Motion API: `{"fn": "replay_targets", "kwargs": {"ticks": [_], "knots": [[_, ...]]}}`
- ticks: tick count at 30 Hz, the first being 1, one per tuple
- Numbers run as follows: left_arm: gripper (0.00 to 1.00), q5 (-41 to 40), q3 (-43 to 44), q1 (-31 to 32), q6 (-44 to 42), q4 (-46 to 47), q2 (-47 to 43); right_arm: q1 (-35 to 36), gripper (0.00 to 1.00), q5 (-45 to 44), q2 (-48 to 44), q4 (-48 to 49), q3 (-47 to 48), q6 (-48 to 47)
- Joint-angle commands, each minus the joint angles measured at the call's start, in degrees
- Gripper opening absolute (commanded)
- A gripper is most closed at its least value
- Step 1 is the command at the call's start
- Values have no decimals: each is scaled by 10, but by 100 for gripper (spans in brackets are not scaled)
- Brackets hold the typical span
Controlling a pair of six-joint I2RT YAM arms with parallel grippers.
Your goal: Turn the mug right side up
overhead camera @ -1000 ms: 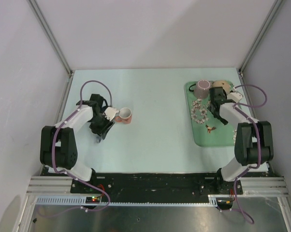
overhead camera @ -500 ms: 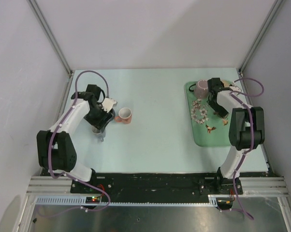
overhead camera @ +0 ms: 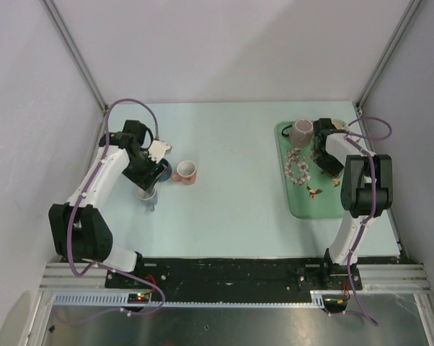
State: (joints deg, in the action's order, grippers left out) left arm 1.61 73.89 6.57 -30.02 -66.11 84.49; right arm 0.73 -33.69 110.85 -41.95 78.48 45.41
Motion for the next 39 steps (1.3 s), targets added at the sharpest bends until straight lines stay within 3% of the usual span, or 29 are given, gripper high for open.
{"fn": "replay_targets", "kwargs": {"ticks": [1,5,10,12,18,23,27,32,36,39], "knots": [[73,-7,23,-3,-6,-13,-15,-2,55,15,-36,40,-24,-52],[73,-4,30,-3,-7,-17,-16,-21,41,32,-33,39,-26,-55],[73,-4,37,-3,-9,-28,-20,-24,10,36,-42,47,-31,-65],[74,-6,45,-4,-9,-36,-22,-24,2,37,-56,53,-36,-75],[77,84,149,-13,0,-73,-19,-12,0,47,-181,84,-56,-105],[81,253,293,-14,73,-75,10,90,0,51,-330,150,-70,-140],[82,346,412,-13,182,-64,55,194,0,165,-395,258,-85,-161],[83,462,514,-13,312,-31,89,318,0,370,-390,458,-94,-94],[87,552,487,-7,408,51,66,376,0,473,-353,630,-97,-9],[88,585,463,5,438,77,52,402,0,496,-328,699,-85,35]]}}
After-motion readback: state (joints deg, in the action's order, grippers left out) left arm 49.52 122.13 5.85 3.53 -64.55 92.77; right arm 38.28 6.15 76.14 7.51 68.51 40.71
